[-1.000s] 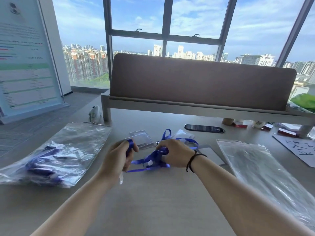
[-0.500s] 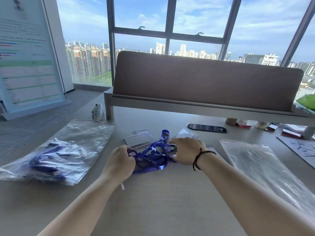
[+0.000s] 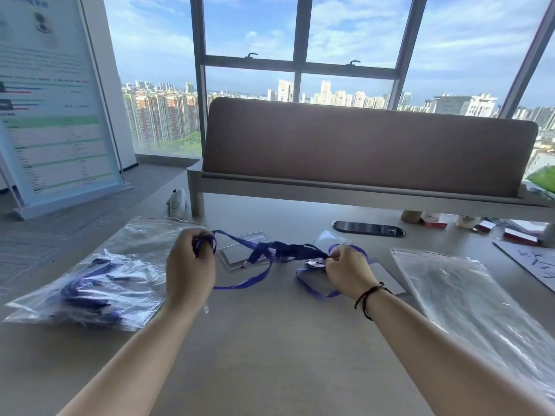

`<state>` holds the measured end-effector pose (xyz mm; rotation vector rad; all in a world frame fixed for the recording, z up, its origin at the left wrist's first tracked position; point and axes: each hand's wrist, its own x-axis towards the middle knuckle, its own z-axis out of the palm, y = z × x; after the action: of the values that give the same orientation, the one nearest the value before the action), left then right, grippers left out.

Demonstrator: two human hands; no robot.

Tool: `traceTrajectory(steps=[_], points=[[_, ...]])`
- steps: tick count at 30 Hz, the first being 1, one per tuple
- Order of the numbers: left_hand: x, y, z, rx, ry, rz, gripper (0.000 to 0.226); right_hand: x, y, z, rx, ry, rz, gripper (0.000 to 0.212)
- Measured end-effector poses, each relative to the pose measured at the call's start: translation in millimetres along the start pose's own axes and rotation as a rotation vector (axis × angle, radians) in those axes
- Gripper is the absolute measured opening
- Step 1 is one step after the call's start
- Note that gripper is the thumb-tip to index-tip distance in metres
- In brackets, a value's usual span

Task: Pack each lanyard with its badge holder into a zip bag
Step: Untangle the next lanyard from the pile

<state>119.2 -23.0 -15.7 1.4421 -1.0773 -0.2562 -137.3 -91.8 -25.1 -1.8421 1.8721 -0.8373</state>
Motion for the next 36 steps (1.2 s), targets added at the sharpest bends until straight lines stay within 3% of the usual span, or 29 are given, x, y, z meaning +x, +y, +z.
traceTrajectory(steps=[5,8,11,15,17,19,21,23,25,26,29,32,36], points=[[3.2,-6.7,-0.8,-0.165,0.079,0.006,0.020,1.9,11.3,1.9,-0.124,-0.109,0.080,0.027],[3.7,0.7,-3.6,-0.248,0.158,0.007,0.025,2.2,12.2,4.4,-0.362,-0.139,0.033,0.060],[3.5,11.0,-8.6,-0.409,0.241,-0.041,0.038,-4.7,4.5,-7.2,-0.697,-0.130,-0.043,0.052],[2.4,15.1,-11.1,-0.471,0.231,-0.050,0.047,-13.6,-24.4,-19.9,-0.842,-0.061,-0.260,0.033],[0.1,13.6,-8.3,-0.486,0.166,-0.031,0.043,-24.5,-43.4,-14.6,-0.747,-0.003,-0.526,0.042],[-4.7,15.8,-5.4,-0.478,0.069,-0.006,0.040,-34.3,-61.1,0.3,-0.466,-0.139,-0.680,0.058],[-10.7,19.6,-3.4,-0.475,0.000,0.013,0.039,-38.2,-71.9,22.5,-0.282,-0.342,-0.638,0.068],[-15.4,22.4,-3.2,-0.478,-0.035,0.015,0.037,-31.4,-74.8,40.1,-0.312,-0.428,-0.601,0.049],[-16.2,20.3,-3.5,-0.451,-0.045,0.028,0.034,-23.4,-80.0,38.1,-0.354,-0.368,-0.558,0.021],[-15.1,17.9,-3.2,-0.412,-0.043,0.031,0.030,-18.5,-81.7,32.9,-0.294,-0.316,-0.532,0.019],[-10.3,6.6,1.2,-0.185,-0.073,-0.030,0.020,-6.3,-88.4,3.4,-0.035,-0.194,-0.439,0.019],[-8.3,-6.4,7.5,0.002,-0.215,-0.192,0.021,3.0,-94.7,-26.0,0.203,-0.183,-0.368,0.022],[-9.9,-12.2,8.5,0.200,-0.361,-0.194,0.020,10.3,-101.6,-59.4,0.541,-0.119,-0.256,0.023]])
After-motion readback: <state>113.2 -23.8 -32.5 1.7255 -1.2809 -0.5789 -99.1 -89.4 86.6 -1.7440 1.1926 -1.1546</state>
